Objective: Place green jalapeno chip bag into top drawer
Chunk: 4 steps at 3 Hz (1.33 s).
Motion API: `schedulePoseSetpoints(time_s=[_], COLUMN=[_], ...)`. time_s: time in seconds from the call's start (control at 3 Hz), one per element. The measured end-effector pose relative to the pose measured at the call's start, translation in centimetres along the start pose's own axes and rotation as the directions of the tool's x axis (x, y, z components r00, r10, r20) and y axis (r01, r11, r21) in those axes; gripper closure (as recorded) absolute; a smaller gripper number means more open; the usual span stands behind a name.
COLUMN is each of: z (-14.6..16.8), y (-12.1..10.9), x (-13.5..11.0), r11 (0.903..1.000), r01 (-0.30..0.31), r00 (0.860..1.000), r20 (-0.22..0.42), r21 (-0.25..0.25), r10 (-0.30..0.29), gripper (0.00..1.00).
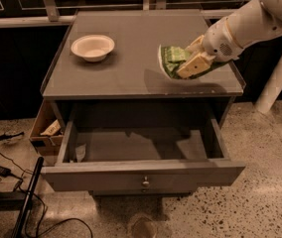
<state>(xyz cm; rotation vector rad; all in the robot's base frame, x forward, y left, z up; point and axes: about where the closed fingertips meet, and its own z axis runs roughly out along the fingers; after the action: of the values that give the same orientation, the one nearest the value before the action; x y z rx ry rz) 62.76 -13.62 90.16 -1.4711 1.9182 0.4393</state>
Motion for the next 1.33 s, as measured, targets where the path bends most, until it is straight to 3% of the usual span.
schedulePoseSetpoints(time_s=[0.67,1.0,1.33], z=[-2.6,-1.5,0.5], y=[8.6,12.7,15.1], x=[1.7,4.0,5.7], r11=[0.9989,0.9958,0.9899], r01=[-0.005,-0.043,-0.069], r00=[0.999,0.998,0.996], r20=[-0.036,-0.055,-0.063], r21=[-0.047,-0.081,-0.124], r10=[0.004,0.039,0.062], gripper=[1.00,1.00,1.00])
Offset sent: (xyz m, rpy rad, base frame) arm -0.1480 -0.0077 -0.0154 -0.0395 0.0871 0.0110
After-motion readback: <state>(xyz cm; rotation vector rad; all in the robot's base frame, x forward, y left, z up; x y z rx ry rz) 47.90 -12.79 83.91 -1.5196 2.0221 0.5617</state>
